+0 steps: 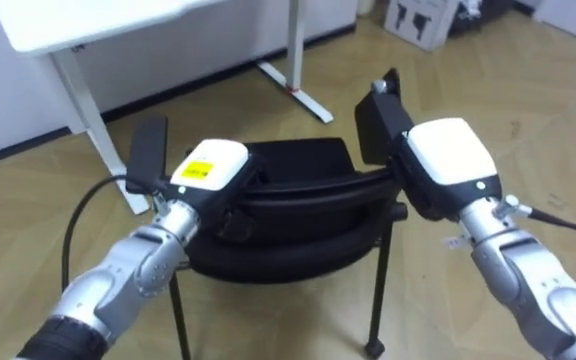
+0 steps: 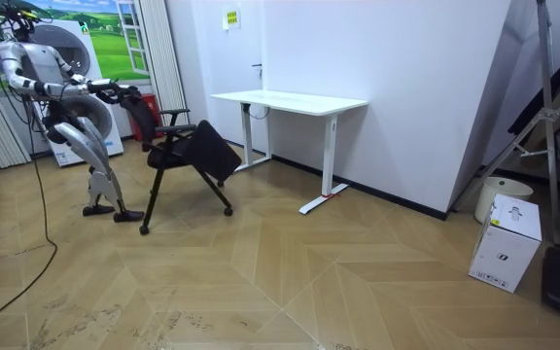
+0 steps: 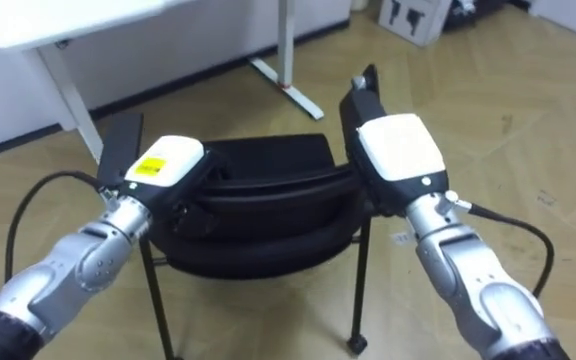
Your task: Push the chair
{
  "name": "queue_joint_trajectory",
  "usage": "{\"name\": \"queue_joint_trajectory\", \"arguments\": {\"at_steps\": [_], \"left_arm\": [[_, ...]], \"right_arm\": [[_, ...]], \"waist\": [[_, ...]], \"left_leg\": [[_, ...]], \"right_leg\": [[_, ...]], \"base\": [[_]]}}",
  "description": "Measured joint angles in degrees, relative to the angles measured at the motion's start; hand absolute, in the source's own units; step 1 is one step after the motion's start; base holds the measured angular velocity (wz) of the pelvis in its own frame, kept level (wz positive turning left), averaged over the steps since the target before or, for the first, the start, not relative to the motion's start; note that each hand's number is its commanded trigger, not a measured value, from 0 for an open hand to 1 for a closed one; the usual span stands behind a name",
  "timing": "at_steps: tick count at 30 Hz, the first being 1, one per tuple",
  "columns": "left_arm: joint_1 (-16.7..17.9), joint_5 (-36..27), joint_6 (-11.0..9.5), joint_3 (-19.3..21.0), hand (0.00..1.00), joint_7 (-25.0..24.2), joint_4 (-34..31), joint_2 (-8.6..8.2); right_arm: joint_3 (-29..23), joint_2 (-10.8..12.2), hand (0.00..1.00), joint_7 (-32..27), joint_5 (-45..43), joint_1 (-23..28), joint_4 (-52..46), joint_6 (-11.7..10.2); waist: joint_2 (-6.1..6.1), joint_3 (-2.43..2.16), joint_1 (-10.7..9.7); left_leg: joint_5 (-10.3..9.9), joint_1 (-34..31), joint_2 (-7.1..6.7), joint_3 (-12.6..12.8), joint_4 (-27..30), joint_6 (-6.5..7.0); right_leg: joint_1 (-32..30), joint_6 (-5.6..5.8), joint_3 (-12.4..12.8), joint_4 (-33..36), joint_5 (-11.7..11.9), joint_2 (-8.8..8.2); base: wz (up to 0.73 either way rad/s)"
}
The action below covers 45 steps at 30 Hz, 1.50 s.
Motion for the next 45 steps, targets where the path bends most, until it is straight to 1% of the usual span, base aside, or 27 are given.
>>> {"name": "queue_joint_trajectory", "arguments": {"at_steps": [2,6,7,8,10,11,12,14,15,16,17,20,21,22,23,24,25,27,29,33,36,37,38,39,40,41,45], "left_arm": [[-0.07,0.07,-0.11,0.55,1.00,0.25,-0.18,-0.08],[-0.01,0.37,-0.07,0.74,1.00,0.55,-0.90,-0.01],[-0.27,0.58,0.19,0.85,1.00,0.51,-0.81,0.06],[-0.26,0.65,0.38,0.87,1.00,0.42,-0.77,0.05],[0.26,0.56,0.73,0.93,1.00,-0.14,-0.72,-0.18],[0.50,0.56,0.72,0.94,1.00,-0.11,-0.72,-0.19],[0.96,0.57,0.61,0.94,1.00,0.02,-0.70,-0.13],[0.98,0.57,0.55,0.96,1.00,0.42,-1.06,-0.03],[0.97,0.57,0.74,0.96,1.00,0.98,-1.04,-0.10],[1.01,1.06,0.90,0.97,1.00,1.65,-0.73,-0.36],[1.11,1.15,0.96,0.95,1.00,2.03,-0.70,-0.37],[1.07,1.44,2.01,0.96,1.00,2.51,-1.74,-0.32],[1.07,1.80,2.32,0.95,1.00,2.68,-1.94,-0.55],[1.08,2.34,2.43,0.96,1.00,2.74,-2.41,-0.62],[1.11,2.48,2.44,0.96,1.00,2.75,-2.65,-0.60],[1.22,2.63,2.43,0.95,1.00,2.62,-2.95,-0.55],[1.21,2.64,2.45,0.96,1.00,2.66,-3.09,-0.39],[1.07,2.47,2.61,1.18,1.00,2.71,-3.30,-0.24],[0.96,2.29,2.67,1.58,1.00,2.55,-3.55,-0.33],[0.82,2.09,2.70,2.50,1.00,2.18,-4.13,-0.80],[0.81,1.26,2.82,2.16,1.00,1.56,-4.13,-0.93],[0.78,1.02,2.79,2.13,1.00,1.44,-4.16,-0.95],[0.75,0.85,2.71,2.13,1.00,1.30,-4.17,-0.96],[0.58,0.74,2.72,2.17,1.00,1.00,-4.15,-0.96],[0.53,0.65,2.73,2.19,1.00,0.91,-4.06,-1.00],[0.53,0.63,2.71,2.24,1.00,0.97,-4.08,-1.00],[0.55,-0.85,2.30,2.24,1.00,1.15,-3.33,-0.51]], "right_arm": [[-0.58,0.11,1.00,0.50,0.70,-0.05,-0.60,0.01],[-0.70,0.14,1.00,1.89,1.58,-0.74,-0.73,0.24],[-0.12,0.17,1.00,2.55,1.52,-1.53,-0.30,0.22],[0.08,0.15,1.00,2.87,1.34,-1.85,0.08,0.18],[0.26,0.22,1.00,2.55,1.34,-1.97,1.94,-0.94],[0.32,0.29,1.00,2.40,1.34,-1.96,1.98,-1.09],[0.51,0.43,1.00,2.06,1.35,-1.87,2.28,-1.12],[0.56,0.41,1.00,2.01,1.33,-2.10,1.81,-0.91],[0.79,0.40,1.00,2.00,1.24,-2.58,1.79,-0.70],[1.14,0.41,1.00,1.99,1.24,-2.86,1.94,-0.32],[1.29,0.41,1.00,2.01,1.39,-2.88,1.95,-0.25],[1.64,0.44,1.00,1.98,1.42,-3.60,1.83,0.44],[1.56,0.37,1.00,1.95,1.48,-3.64,1.86,0.79],[1.51,0.21,1.00,1.47,1.40,-3.54,1.81,0.81],[1.45,0.18,1.00,1.16,1.39,-3.44,1.81,0.82],[1.50,0.19,1.00,0.59,1.15,-2.99,1.73,0.84],[1.48,0.20,1.00,0.07,0.59,-2.87,1.61,0.85],[1.51,0.05,1.00,-0.22,-0.13,-2.94,1.08,0.84],[1.08,0.00,1.00,-0.34,-0.30,-2.76,0.33,0.84],[0.26,-0.01,1.00,-0.38,-0.33,-3.12,-0.51,0.78],[0.27,-0.08,1.00,-0.30,-0.40,-3.12,-0.54,0.79],[-0.11,-0.16,1.00,-0.27,-0.34,-3.11,-0.54,0.73],[-0.25,-0.16,1.00,-0.29,-0.23,-3.07,-0.45,0.65],[-0.55,-0.04,1.00,-0.30,0.01,-3.07,-0.02,0.17],[-0.57,-0.03,1.00,-0.24,0.03,-3.09,0.14,0.03],[-0.61,-0.03,1.00,-0.24,0.00,-3.10,0.02,0.03],[-0.42,0.17,1.00,-0.26,0.26,-3.01,-0.50,0.19]], "waist": [[-0.11,-0.22,-0.20],[1.52,-0.26,1.86],[1.20,-0.16,1.91],[1.03,-0.08,1.93],[1.08,0.12,3.40],[1.09,0.14,3.57],[0.66,0.23,4.37],[0.08,0.15,5.10],[-0.13,0.25,5.83],[-0.87,0.68,6.48],[-0.94,0.61,6.56],[-2.11,0.50,6.31],[-2.31,0.43,6.16],[-2.49,0.35,6.22],[-2.51,0.36,6.28],[-2.74,-0.15,6.52],[-3.19,-0.50,6.23],[-3.62,-0.62,6.10],[-3.80,-0.75,6.22],[-3.47,-0.45,6.24],[-3.19,0.06,6.13],[-3.07,0.10,5.91],[-2.98,0.16,5.77],[-2.82,0.27,5.53],[-2.05,0.68,5.09],[-1.99,0.70,4.93],[-0.51,1.04,4.84]], "left_leg": [[-0.92,0.68,0.66,-2.31,-0.12,-0.92],[-4.02,4.30,5.41,-2.82,2.90,-4.20],[-2.57,1.45,6.95,-1.20,11.51,-5.26],[-0.87,-0.13,7.61,-1.07,15.90,-5.79],[8.44,-4.15,10.03,-0.63,28.92,-6.63],[11.00,-4.94,10.18,-0.63,31.03,-6.61],[15.32,-6.06,10.29,-0.69,33.69,-6.31],[15.15,-9.26,10.43,-0.65,34.63,-5.99],[13.48,-11.53,10.42,0.02,33.75,-5.99],[11.91,-13.32,9.65,-0.10,31.07,-6.20],[11.33,-14.29,9.31,-0.07,29.13,-6.31],[11.31,-18.71,6.81,-0.01,13.56,-6.59],[11.97,-18.85,6.25,0.49,4.72,-6.55],[14.20,-18.75,5.97,1.48,-2.90,-6.15],[16.76,-18.67,5.88,1.68,-5.50,-5.67],[21.18,-17.71,5.54,1.73,-8.51,-5.32],[23.31,-16.44,4.41,1.61,-10.37,-4.41],[24.29,-15.30,3.15,1.84,-10.15,-3.38],[22.62,-15.04,2.43,2.87,-8.98,-2.78],[17.86,-14.39,0.92,5.00,-5.49,-1.27],[13.96,-12.37,-0.40,5.94,-3.63,0.04],[12.70,-11.83,-1.20,6.18,-2.82,0.67],[12.00,-11.48,-1.37,6.42,-2.29,1.00],[10.79,-10.60,-1.73,6.52,-1.46,1.58],[9.80,-9.93,-1.93,6.32,-0.95,1.99],[9.47,-9.63,-2.00,6.29,-0.93,2.13],[7.94,-6.54,-1.81,6.18,-2.45,2.58]], "right_leg": [[1.21,-1.17,-1.12,0.59,-0.11,0.66],[5.13,-6.06,-5.07,2.48,-3.45,4.28],[6.06,-7.02,-5.12,3.84,-4.35,4.95],[6.65,-7.35,-5.10,4.63,-4.98,5.18],[9.73,-8.36,-5.20,6.85,-8.26,5.87],[10.53,-8.48,-5.14,6.89,-8.98,6.15],[11.96,-8.75,-4.88,6.93,-10.33,6.15],[12.83,-9.00,-4.72,6.87,-11.67,5.92],[13.48,-9.20,-4.68,6.81,-12.16,5.71],[14.57,-9.34,-4.70,6.41,-12.68,5.23],[15.05,-9.27,-4.72,6.04,-12.91,5.04],[16.29,-8.55,-4.84,4.52,-14.06,3.75],[17.21,-8.13,-4.84,3.46,-14.39,3.51],[17.83,-7.68,-4.82,3.16,-15.07,3.15],[18.40,-7.44,-4.79,2.70,-15.31,3.10],[19.36,-6.91,-4.43,1.67,-15.66,3.02],[20.08,-6.17,-4.50,0.86,-16.06,2.47],[21.01,-5.18,-4.24,0.14,-16.55,1.54],[21.84,-4.26,-3.41,-0.55,-17.08,0.56],[23.81,-1.81,-2.81,1.24,-18.76,-2.04],[21.39,0.19,-2.61,12.52,-19.38,-5.32],[18.90,1.84,-2.71,19.09,-18.43,-7.25],[17.79,2.76,-2.69,22.23,-17.51,-8.13],[15.45,3.45,-2.38,27.98,-14.86,-9.48],[13.49,3.38,-1.50,32.20,-11.77,-10.03],[12.56,3.53,-0.67,33.83,-10.72,-10.05],[4.25,3.31,3.65,37.70,-12.03,-9.59]], "base": [[0.54],[0.19],[0.36],[0.24],[0.02],[0.06],[0.10],[0.03],[-0.13],[-0.13],[0.00],[0.12],[0.11],[0.09],[0.00],[0.06],[0.10],[0.08],[-0.11],[-0.08],[-0.07],[-0.04],[-0.04],[0.00],[0.00],[-0.05],[-0.05]]}}
